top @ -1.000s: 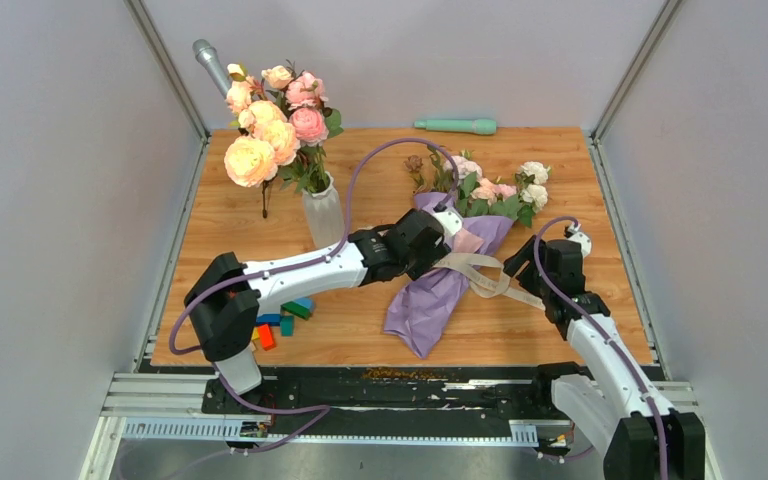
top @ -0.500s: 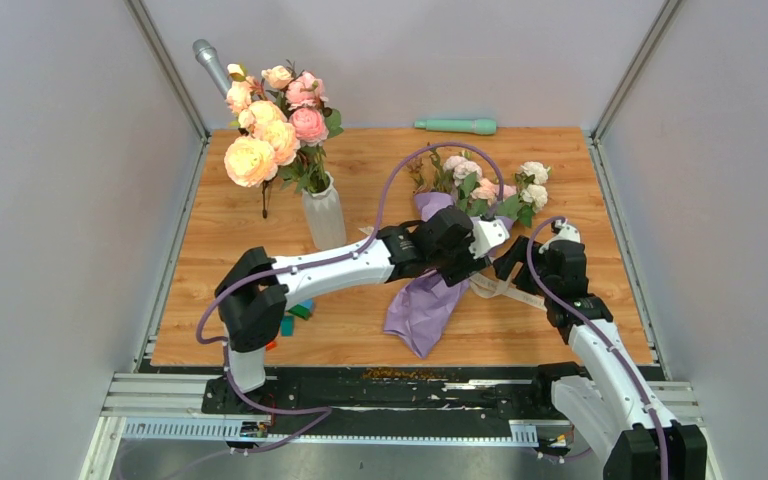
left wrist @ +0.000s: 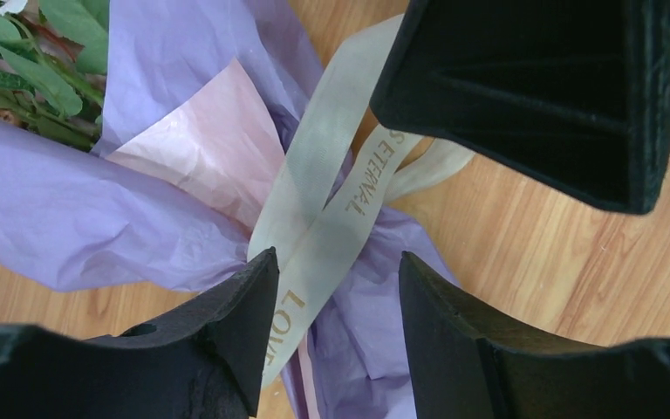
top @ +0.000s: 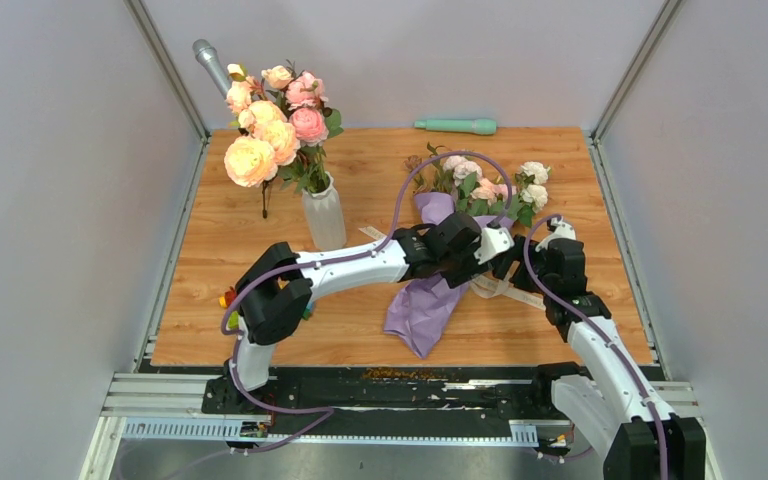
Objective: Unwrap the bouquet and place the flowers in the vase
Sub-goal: Untie the ribbon from the wrapping paper.
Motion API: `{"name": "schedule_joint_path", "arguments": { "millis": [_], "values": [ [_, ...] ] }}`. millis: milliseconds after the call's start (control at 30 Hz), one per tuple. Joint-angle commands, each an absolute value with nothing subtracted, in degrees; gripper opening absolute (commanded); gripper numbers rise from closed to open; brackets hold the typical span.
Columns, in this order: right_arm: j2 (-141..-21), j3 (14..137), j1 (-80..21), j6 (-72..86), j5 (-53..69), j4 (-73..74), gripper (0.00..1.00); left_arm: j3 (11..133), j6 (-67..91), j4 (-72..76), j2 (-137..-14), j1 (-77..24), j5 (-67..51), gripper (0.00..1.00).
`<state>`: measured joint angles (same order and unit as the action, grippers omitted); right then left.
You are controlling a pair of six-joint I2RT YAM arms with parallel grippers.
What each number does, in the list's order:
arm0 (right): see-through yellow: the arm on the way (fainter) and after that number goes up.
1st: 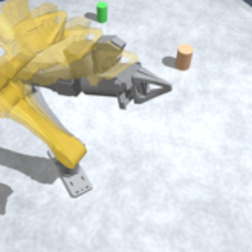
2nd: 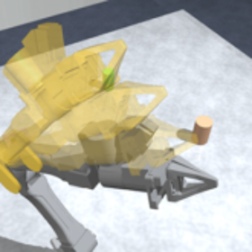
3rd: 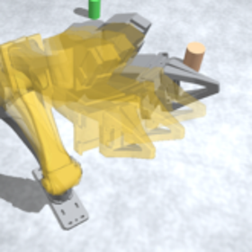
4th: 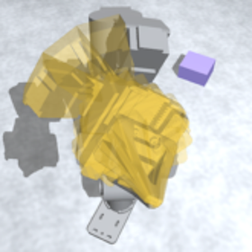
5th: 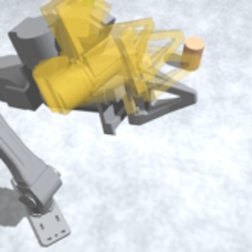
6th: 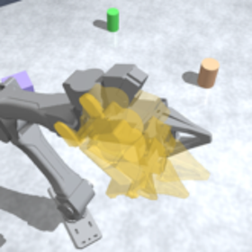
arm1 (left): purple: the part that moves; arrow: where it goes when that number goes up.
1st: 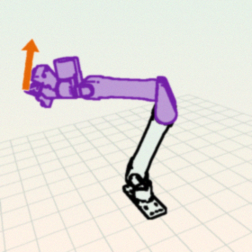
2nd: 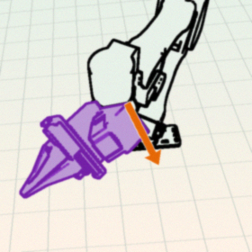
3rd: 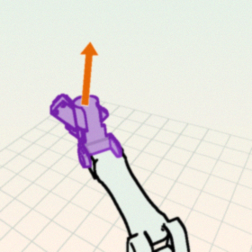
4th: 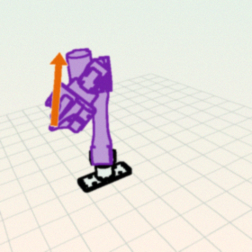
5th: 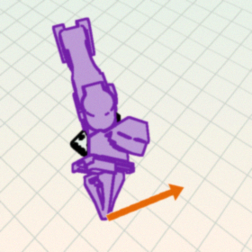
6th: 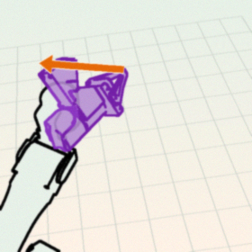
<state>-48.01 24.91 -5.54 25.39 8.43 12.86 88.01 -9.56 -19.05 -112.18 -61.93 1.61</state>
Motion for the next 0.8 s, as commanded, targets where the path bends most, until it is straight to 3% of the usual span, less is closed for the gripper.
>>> {"name": "schedule_joint_path", "arguments": {
  "millis": [0,167,400,567,767],
  "values": [
    [-48.51,24.89,-5.35,24.91,9.67,9.71,0.74,91.11,-11.86,-19.63,-114.23,-62.03,2.78,0.60],
    [-48.59,24.56,-5.30,25.05,10.37,9.07,0.74,90.92,-12.07,-19.33,-114.79,-61.92,4.07,0.57],
    [-48.07,24.35,-5.34,24.54,11.56,8.27,0.74,90.27,-11.09,-18.96,-115.02,-61.95,5.91,0.35],
    [-48.48,24.37,-5.35,24.43,11.83,8.10,0.74,89.06,-9.83,-17.99,-112.73,-61.90,6.46,0.27],
    [-49.02,24.30,-5.34,24.35,12.44,8.00,0.73,88.48,-8.49,-18.00,-110.53,-61.96,6.41,0.23]
  ]
}}
